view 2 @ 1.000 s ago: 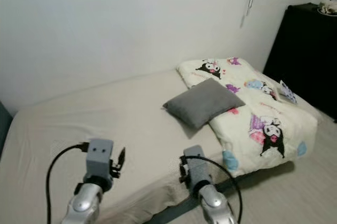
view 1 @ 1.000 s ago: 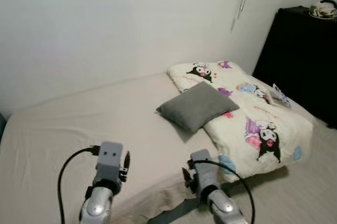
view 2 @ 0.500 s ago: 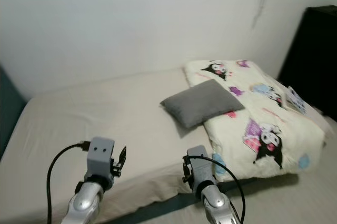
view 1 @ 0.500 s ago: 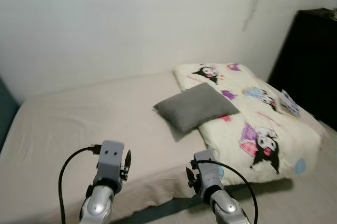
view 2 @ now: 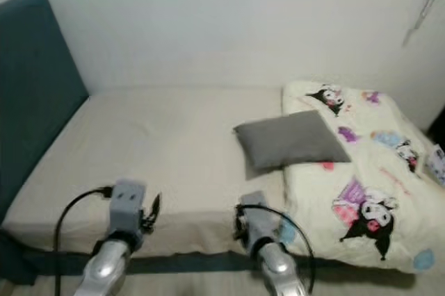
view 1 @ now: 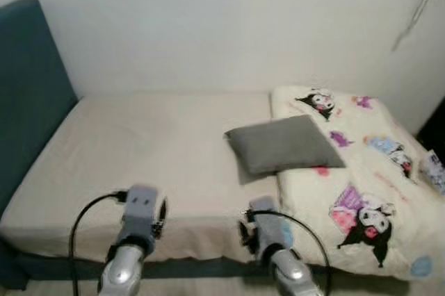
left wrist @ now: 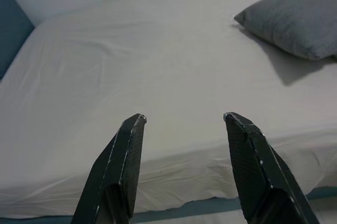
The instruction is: Clean up the room
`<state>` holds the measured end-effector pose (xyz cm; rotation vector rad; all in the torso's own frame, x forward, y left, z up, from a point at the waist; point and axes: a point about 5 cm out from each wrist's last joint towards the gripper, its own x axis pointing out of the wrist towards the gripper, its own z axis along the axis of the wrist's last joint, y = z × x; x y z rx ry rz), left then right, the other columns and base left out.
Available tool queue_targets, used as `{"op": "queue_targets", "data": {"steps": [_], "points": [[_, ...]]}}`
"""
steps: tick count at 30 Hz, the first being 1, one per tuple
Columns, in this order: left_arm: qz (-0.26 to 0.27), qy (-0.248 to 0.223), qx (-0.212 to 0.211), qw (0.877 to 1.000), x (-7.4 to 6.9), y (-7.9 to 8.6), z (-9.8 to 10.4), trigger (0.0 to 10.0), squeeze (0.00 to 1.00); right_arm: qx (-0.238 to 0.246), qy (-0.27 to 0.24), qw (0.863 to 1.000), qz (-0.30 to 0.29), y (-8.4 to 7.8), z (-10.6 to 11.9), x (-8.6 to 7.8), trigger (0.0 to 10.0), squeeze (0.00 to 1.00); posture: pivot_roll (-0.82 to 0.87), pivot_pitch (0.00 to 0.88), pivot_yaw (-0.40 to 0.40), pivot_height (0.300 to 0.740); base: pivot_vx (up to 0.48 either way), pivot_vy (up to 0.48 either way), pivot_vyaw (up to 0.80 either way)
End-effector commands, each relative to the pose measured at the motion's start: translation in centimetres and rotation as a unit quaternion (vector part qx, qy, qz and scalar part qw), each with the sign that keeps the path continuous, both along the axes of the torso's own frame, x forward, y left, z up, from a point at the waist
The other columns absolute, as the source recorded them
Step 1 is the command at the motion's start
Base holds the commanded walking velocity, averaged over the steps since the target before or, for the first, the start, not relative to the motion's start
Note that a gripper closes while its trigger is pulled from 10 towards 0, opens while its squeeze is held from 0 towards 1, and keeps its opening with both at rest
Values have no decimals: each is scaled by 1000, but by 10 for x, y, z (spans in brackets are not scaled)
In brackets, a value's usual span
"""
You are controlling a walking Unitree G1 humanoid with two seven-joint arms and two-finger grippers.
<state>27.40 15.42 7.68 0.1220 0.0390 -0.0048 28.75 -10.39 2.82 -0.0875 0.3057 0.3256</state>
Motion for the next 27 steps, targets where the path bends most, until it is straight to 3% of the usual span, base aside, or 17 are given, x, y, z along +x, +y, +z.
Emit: {"op": "queue_targets", "data": {"steps": [1,22,27], "points": [[-6,8,1,1000,-2,-3,-3,10000,0,-3,11,1000,-15,-10,-5,-3,10000,0,0,68,-44,735,0,-330,0],[-12,12,0,1000,-3,-5,-4,10000,0,-7,11,1000,-16,-13,-5,-5,10000,0,-11,63,-38,735,0,-328,0],[-5,14,-15,1000,-2,-3,-4,10000,0,-9,11,1000,-14,-13,-5,-5,10000,0,-11,57,-40,735,0,0,0]]}}
